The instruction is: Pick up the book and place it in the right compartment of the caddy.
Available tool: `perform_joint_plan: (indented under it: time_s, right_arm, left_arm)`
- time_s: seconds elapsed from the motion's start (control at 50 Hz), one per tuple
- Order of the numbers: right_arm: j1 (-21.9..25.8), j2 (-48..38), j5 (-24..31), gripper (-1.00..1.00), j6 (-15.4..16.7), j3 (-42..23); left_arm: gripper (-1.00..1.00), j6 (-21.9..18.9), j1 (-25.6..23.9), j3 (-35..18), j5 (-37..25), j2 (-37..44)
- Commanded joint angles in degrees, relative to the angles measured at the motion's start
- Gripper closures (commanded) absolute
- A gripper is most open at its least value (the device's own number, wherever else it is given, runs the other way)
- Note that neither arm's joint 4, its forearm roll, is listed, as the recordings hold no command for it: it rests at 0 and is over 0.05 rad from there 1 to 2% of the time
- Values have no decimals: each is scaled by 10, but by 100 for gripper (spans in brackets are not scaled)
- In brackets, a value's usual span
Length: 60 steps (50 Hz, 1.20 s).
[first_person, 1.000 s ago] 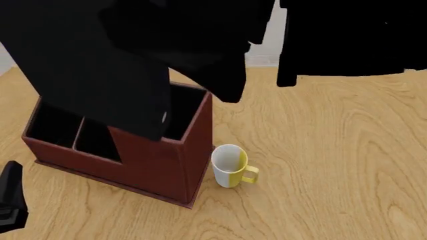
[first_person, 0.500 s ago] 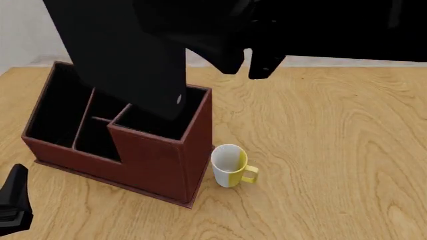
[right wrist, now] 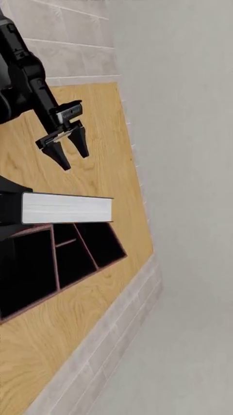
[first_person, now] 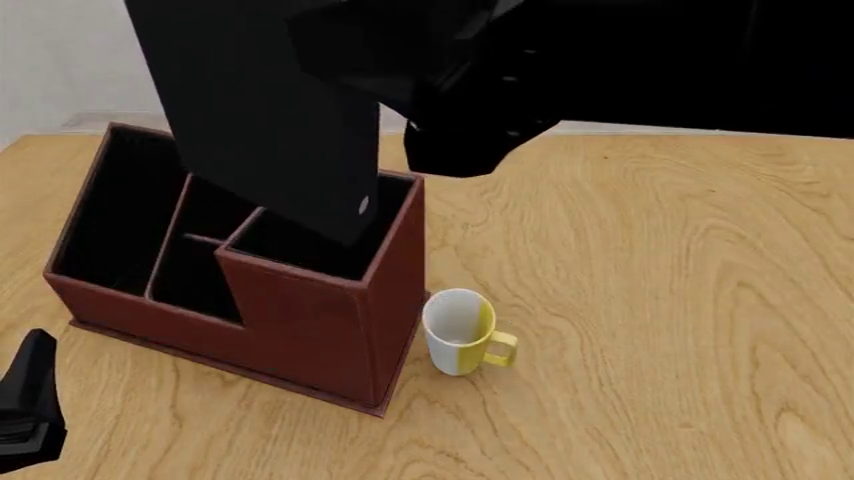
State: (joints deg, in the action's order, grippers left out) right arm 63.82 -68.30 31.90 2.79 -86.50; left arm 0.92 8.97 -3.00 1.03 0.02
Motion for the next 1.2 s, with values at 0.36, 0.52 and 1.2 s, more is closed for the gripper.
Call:
perform_joint_plan:
  time_s: [0.36, 0.52, 1.2]
  right_arm:
    - [4, 5, -3, 100, 17, -10]
    - [-12, -5, -11, 100, 18, -10]
    - [-98, -61, -89, 100, 18, 13]
  left_arm:
    - [-100, -2, -1, 0, 2, 0]
    - [-100, -6, 1, 4, 4, 0]
    - [-100, -4, 14, 24, 69, 41]
